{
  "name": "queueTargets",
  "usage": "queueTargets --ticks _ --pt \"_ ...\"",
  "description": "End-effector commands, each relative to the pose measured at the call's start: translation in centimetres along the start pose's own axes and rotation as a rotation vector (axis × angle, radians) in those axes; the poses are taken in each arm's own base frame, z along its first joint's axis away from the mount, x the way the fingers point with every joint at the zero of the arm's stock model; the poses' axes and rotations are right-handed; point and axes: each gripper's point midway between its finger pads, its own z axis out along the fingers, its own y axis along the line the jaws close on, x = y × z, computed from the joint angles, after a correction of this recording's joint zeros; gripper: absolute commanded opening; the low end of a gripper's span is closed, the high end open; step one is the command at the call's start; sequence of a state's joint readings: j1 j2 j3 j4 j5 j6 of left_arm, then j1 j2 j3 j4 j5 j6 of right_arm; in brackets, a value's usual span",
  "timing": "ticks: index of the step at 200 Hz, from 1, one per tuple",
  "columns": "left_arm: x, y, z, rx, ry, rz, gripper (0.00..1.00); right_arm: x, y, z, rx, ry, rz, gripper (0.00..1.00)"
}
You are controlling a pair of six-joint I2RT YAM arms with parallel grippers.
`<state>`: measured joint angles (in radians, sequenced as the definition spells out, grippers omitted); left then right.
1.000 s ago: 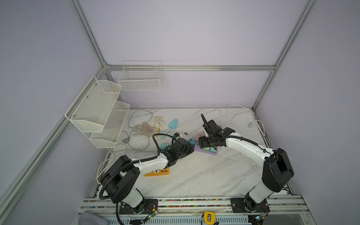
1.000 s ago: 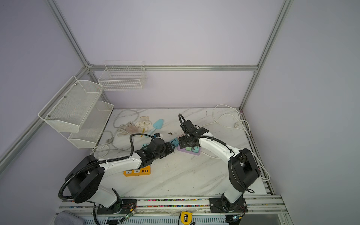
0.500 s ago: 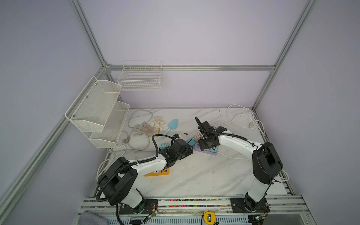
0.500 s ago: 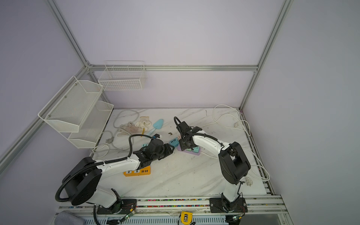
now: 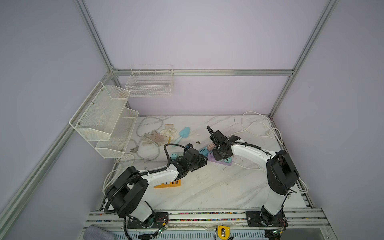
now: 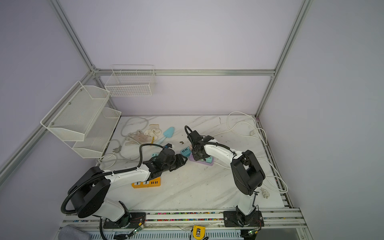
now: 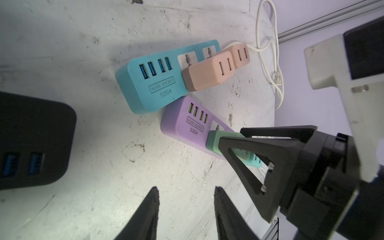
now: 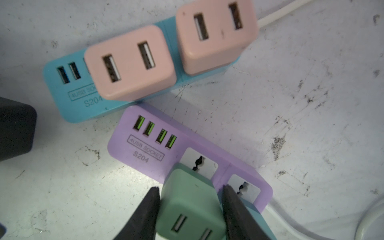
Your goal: Pull the plug off the socket
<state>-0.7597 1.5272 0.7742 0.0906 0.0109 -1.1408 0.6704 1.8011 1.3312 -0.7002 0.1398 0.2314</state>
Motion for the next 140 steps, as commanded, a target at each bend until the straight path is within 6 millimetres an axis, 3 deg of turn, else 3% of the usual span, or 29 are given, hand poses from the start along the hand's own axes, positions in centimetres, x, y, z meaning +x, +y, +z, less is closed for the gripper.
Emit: queueTargets --ticks 1,94,140 --pt "0.2 -1.5 0.5 0.061 0.015 0.005 0.45 1.6 -0.2 0.2 0.013 0.051 0.002 0.37" --pt "0.3 -3.1 2.4 0.086 0.004 -0.040 0.45 2.9 -0.3 -0.5 0.016 0.077 0.192 0.35" --pt "-0.3 -4.2 3.6 0.125 -0.035 -0.071 0.45 1.8 0.7 -0.9 -0.043 0.041 0.256 0.35"
